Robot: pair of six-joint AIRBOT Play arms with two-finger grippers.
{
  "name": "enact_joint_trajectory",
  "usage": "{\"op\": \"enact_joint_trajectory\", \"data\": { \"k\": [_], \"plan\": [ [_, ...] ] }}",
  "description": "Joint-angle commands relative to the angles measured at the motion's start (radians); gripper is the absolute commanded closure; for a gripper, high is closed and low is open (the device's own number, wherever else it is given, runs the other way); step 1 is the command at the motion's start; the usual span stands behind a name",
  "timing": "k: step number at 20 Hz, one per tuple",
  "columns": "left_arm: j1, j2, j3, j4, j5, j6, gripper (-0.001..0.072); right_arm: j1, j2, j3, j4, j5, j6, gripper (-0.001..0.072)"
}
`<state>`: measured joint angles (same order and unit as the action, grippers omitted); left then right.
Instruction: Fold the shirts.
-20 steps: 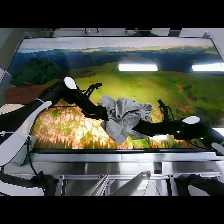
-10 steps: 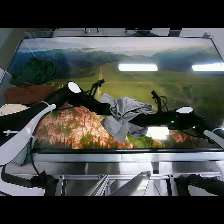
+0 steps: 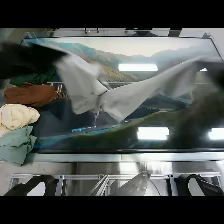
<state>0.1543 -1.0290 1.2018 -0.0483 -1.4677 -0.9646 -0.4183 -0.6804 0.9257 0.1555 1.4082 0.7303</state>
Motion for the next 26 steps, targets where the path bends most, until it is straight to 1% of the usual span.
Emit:
{"op": "enact_joint_trajectory", "data": {
  "k": [1, 3, 4, 5, 6, 7, 8, 10, 11, 12, 14, 16, 17, 18, 19, 20, 21, 22, 23, 24, 25, 26],
  "plan": [
    [0.192, 0.270, 0.000, -0.153, -0.044, 0.007, 0.0689, -0.173, 0.204, 0.170, 0.041, -0.055, 0.003, 0.0693],
    [0.282, 0.357, 0.000, -0.126, -0.039, 0.005, 0.0689, -0.204, 0.247, 0.179, -0.064, -0.098, 0.004, 0.0693],
    [0.327, 0.383, -0.001, -0.044, -0.026, 0.004, 0.0688, -0.203, 0.246, 0.178, -0.146, -0.103, 0.036, 0.0693],
    [0.354, 0.396, -0.001, 0.071, -0.009, -0.010, 0.0682, -0.203, 0.231, 0.169, -0.206, -0.104, 0.068, 0.0693],
    [0.361, 0.395, -0.005, 0.211, 0.028, -0.037, 0.0681, -0.202, 0.210, 0.142, -0.232, -0.107, 0.074, 0.0693],
    [0.361, 0.382, -0.029, 0.290, 0.064, -0.051, 0.0681, -0.197, 0.183, 0.098, -0.232, -0.117, 0.073, 0.0693],
    [0.361, 0.351, -0.069, 0.326, 0.085, -0.051, 0.0680, -0.184, 0.152, 0.048, -0.244, -0.130, 0.066, 0.0693],
    [0.359, 0.257, -0.162, 0.342, 0.092, -0.050, 0.0680, -0.127, 0.068, -0.072, -0.288, -0.164, 0.060, 0.0693],
    [0.345, 0.202, -0.205, 0.342, 0.104, -0.042, 0.0681, -0.087, 0.015, -0.138, -0.295, -0.181, 0.034, 0.0692],
    [0.320, 0.137, -0.247, 0.345, 0.116, -0.004, 0.0680, -0.045, -0.040, -0.194, -0.294, -0.207, -0.002, 0.0692],
    [0.271, 0.005, -0.313, 0.343, 0.138, 0.039, 0.0680, 0.053, -0.166, -0.282, -0.294, -0.297, -0.071, 0.0693],
    [0.207, -0.135, -0.355, 0.344, 0.184, 0.089, 0.0678, 0.152, -0.311, -0.314, -0.294, -0.373, -0.143, 0.0692],
    [0.182, -0.202, -0.362, 0.343, 0.206, 0.121, 0.0608, 0.200, -0.390, -0.314, -0.284, -0.401, -0.178, 0.0692],
    [0.160, -0.265, -0.360, 0.341, 0.227, 0.148, 0.0412, 0.236, -0.460, -0.313, -0.269, -0.431, -0.211, 0.0690],
    [0.150, -0.327, -0.341, 0.343, 0.238, 0.165, 0.0308, 0.247, -0.513, -0.306, -0.261, -0.449, -0.233, 0.0566],
    [0.156, -0.383, -0.300, 0.344, 0.229, 0.169, 0.0030, 0.241, -0.552, -0.292, -0.262, -0.451, -0.233, 0.0314],
    [0.174, -0.425, -0.254, 0.343, 0.196, 0.163, -0.0006, 0.214, -0.571, -0.276, -0.274, -0.438, -0.232, 0.0217],
    [0.202, -0.461, -0.196, 0.357, 0.140, 0.162, -0.0005, 0.172, -0.568, -0.267, -0.299, -0.417, -0.225, 0.0210],
    [0.239, -0.487, -0.140, 0.401, 0.077, 0.132, -0.0004, 0.116, -0.552, -0.264, -0.340, -0.390, -0.194, 0.0210],
    [0.271, -0.503, -0.095, 0.472, 0.023, 0.078, -0.0003, 0.055, -0.534, -0.264, -0.408, -0.367, -0.146, 0.0210],
    [0.299, -0.510, -0.062, 0.574, -0.016, 0.020, -0.0003, 0.004, -0.522, -0.264, -0.492, -0.353, -0.095, 0.0210],
    [0.317, -0.509, -0.048, 0.681, -0.029, -0.025, -0.0003, -0.035, -0.519, -0.265, -0.577, -0.349, -0.046, 0.0210]
  ]
}}
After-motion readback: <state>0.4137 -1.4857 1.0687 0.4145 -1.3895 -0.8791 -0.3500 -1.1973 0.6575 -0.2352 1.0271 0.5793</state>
